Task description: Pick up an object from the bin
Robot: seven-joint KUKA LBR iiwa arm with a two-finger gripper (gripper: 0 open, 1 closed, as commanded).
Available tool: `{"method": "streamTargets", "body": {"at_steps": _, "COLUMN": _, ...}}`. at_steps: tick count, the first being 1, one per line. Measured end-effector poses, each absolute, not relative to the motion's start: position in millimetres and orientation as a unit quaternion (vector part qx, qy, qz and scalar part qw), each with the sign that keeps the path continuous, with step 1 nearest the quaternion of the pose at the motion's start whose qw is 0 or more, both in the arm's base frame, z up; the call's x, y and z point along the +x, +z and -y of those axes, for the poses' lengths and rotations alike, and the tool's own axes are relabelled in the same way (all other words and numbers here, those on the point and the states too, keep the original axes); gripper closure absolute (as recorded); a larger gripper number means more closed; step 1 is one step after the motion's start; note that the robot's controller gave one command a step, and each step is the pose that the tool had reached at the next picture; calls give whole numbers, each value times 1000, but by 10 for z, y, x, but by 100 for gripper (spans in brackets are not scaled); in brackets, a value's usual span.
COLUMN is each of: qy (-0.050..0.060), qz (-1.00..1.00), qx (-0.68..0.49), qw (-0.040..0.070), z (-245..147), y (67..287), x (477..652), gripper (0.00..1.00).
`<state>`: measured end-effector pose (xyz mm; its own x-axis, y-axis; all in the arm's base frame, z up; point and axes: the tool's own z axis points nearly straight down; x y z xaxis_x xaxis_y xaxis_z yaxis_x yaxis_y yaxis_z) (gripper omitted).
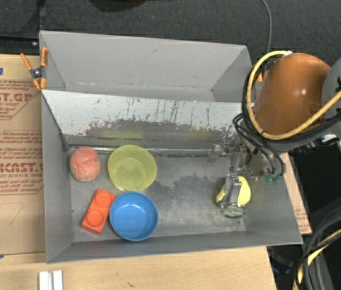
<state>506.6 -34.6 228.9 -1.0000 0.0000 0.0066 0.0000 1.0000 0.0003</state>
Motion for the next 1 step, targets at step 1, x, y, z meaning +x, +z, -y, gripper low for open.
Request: {"method": "streamTargets", "body": {"at_steps": 1, "qy": 0, "qz": 1000, "qx": 0, "qw": -1, "z": 344, "y": 2332, "x": 5082, "gripper": 0}}
